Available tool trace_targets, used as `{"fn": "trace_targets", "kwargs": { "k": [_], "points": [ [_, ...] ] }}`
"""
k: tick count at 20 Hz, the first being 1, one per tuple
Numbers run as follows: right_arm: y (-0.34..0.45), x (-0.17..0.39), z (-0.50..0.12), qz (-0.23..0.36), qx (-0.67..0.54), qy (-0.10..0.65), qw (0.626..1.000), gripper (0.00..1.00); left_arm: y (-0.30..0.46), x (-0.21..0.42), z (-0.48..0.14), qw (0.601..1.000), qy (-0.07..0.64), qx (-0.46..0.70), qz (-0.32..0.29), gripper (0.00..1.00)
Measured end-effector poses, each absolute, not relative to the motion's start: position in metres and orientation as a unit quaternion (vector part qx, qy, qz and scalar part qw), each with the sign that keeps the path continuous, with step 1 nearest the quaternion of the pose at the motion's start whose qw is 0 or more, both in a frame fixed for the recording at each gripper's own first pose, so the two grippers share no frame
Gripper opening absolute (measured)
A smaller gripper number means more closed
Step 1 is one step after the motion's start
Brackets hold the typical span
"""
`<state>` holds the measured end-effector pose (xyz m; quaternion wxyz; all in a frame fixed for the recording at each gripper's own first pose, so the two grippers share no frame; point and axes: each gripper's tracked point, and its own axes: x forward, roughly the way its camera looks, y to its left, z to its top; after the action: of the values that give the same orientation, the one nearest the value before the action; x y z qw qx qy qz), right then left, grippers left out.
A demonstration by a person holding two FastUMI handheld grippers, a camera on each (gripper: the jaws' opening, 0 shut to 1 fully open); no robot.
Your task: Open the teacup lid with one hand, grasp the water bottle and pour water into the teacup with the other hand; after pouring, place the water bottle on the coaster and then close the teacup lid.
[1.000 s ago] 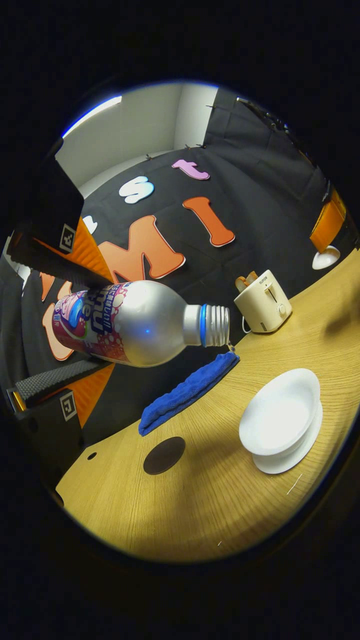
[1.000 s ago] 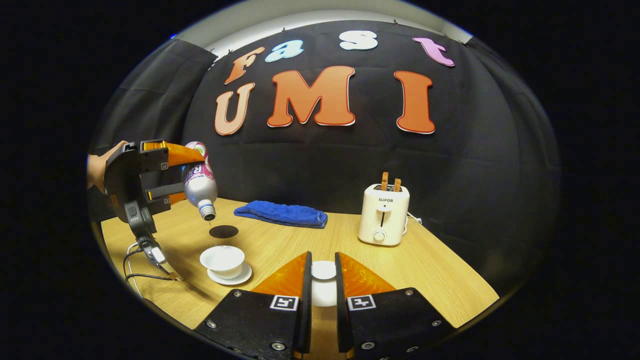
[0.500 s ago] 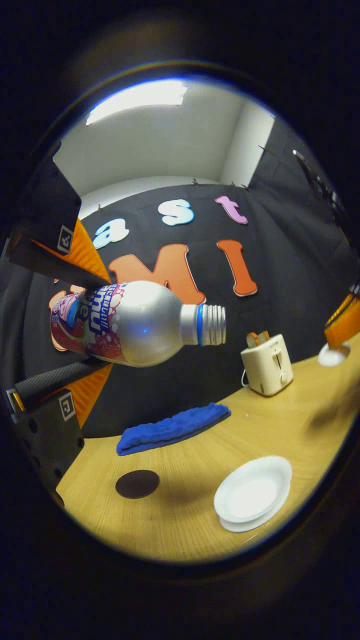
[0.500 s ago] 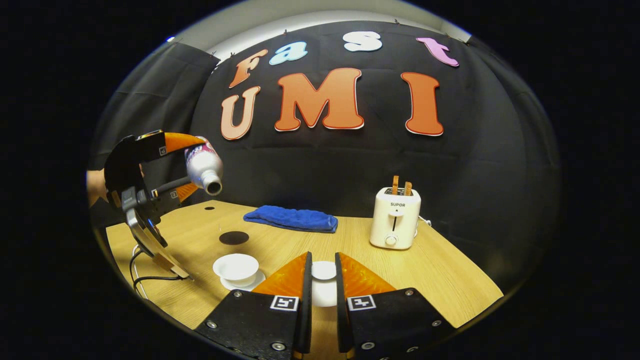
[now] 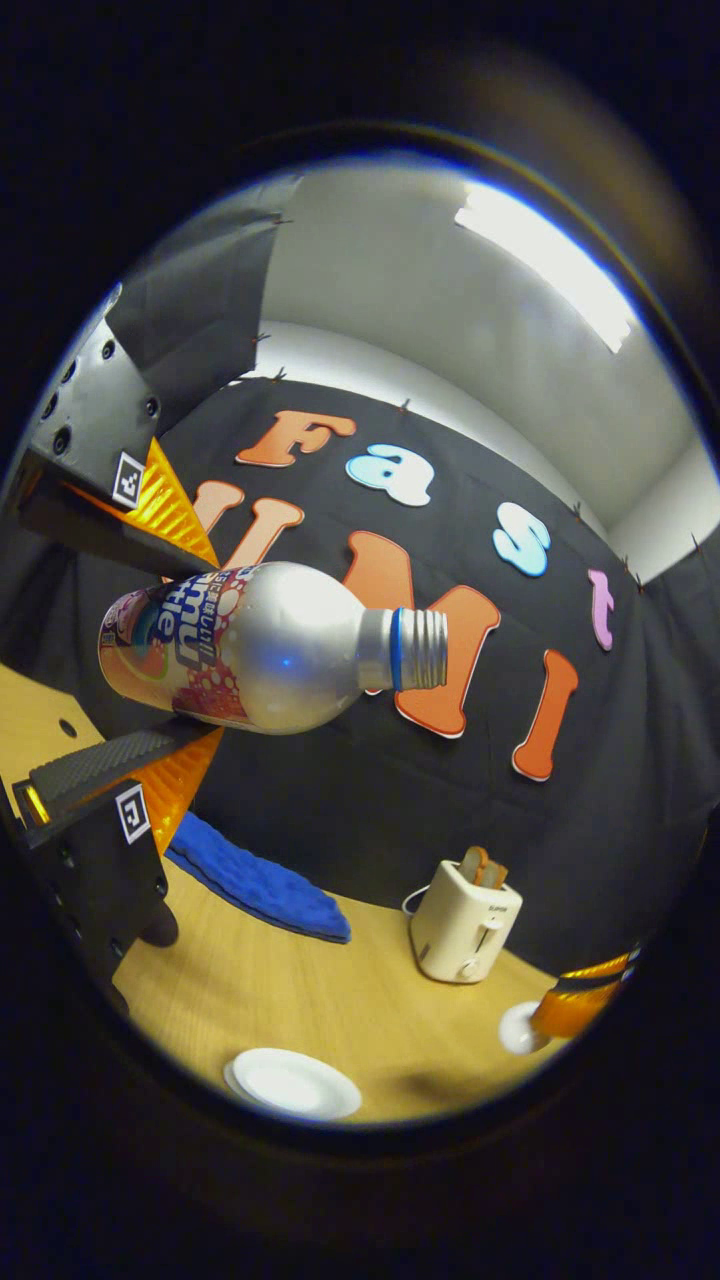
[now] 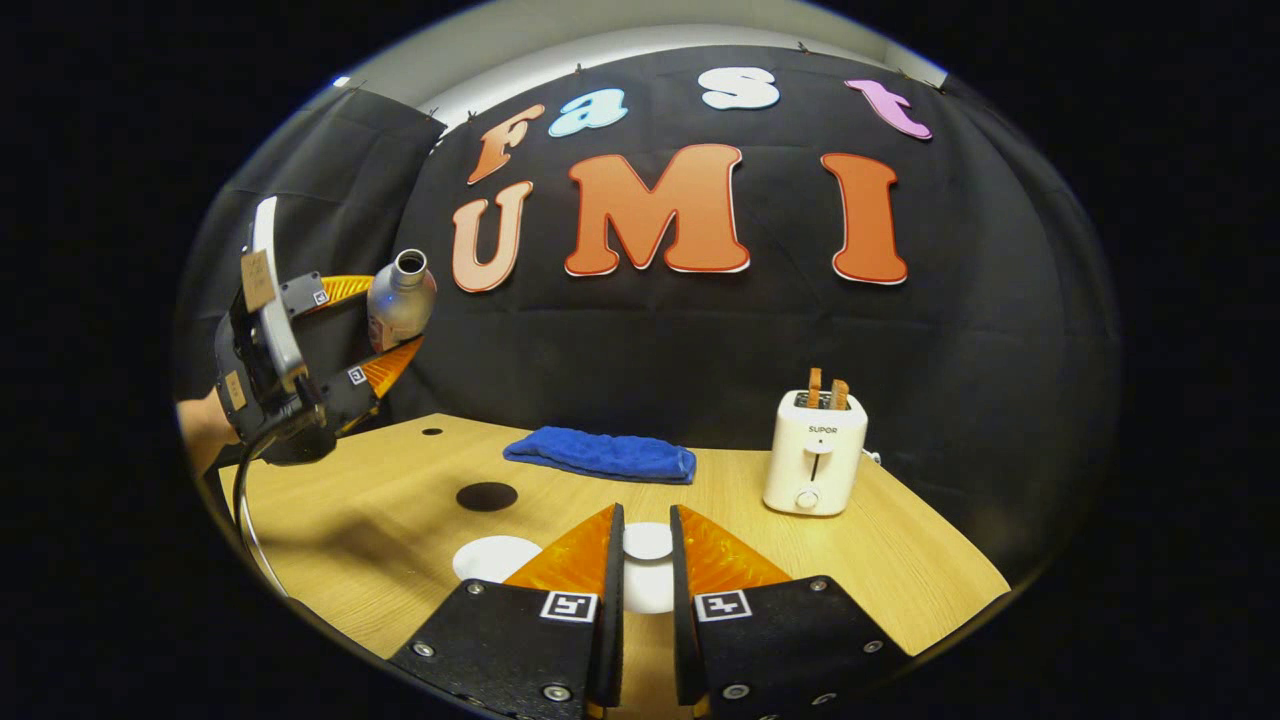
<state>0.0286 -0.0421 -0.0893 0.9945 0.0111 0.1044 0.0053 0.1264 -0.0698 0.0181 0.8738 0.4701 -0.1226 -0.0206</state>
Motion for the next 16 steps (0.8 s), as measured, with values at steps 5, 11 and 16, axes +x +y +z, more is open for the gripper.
{"fn": "trace_targets", "kwargs": {
  "k": [5, 11, 16],
  "points": [
    [-0.018, 0.044, -0.097, 0.028, -0.013, 0.115, 0.993, 0.21, -0.061, 0.132, 0.007, 0.943, -0.078, 0.322, -0.025, 0.84],
    [0.009, 0.056, -0.101, 0.059, -0.012, 0.114, 0.992, 0.21, -0.059, 0.151, 0.002, 0.987, -0.053, 0.149, -0.038, 0.89],
    [0.013, 0.063, -0.112, 0.061, -0.020, 0.122, 0.991, 0.21, -0.040, 0.170, -0.030, 0.998, -0.019, 0.051, -0.036, 0.88]
  ]
}}
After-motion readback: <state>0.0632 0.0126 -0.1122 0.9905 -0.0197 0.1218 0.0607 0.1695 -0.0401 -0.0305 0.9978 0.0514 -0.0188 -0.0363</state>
